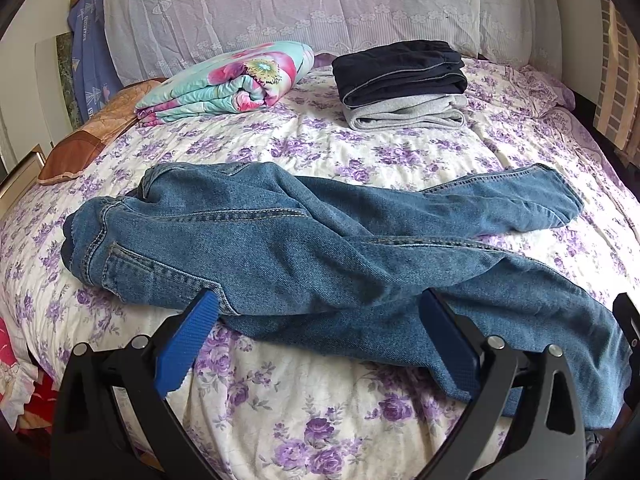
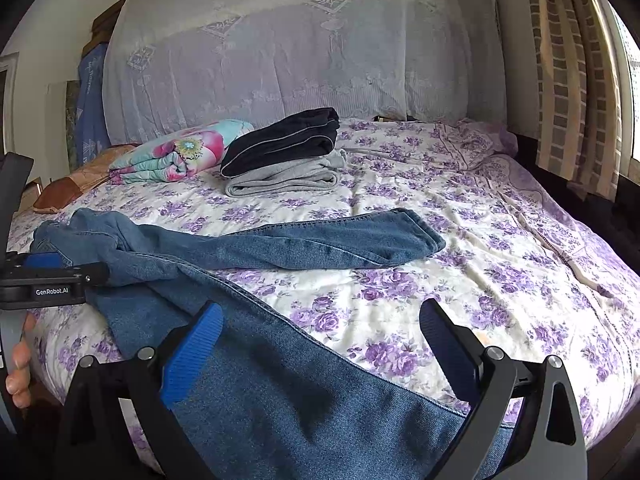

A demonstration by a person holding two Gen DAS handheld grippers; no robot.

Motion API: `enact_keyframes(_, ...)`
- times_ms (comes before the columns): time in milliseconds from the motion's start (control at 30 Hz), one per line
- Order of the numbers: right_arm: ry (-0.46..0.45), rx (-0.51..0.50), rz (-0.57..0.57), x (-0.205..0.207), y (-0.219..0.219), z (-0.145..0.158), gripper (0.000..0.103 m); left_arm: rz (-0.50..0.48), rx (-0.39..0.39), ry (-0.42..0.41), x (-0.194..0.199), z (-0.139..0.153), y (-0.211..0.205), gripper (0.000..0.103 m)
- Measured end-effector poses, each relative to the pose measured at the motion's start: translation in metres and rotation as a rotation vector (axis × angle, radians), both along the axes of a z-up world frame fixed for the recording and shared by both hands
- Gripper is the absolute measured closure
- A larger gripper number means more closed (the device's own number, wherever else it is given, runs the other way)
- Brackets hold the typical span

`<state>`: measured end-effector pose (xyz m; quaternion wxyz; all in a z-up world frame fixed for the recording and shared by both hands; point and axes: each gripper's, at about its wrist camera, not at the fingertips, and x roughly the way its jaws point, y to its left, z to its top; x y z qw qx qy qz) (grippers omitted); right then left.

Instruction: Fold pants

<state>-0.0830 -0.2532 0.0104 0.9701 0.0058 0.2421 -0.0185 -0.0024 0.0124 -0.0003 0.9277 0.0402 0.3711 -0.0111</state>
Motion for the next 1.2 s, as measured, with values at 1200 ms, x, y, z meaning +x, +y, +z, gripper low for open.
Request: enact_keyframes(1200,0.180,0.103,-0.134,0.116,-0.121,0.025,0.004,-0.101,-0.102,0.557,0.203,-0.013,0.196,0.034)
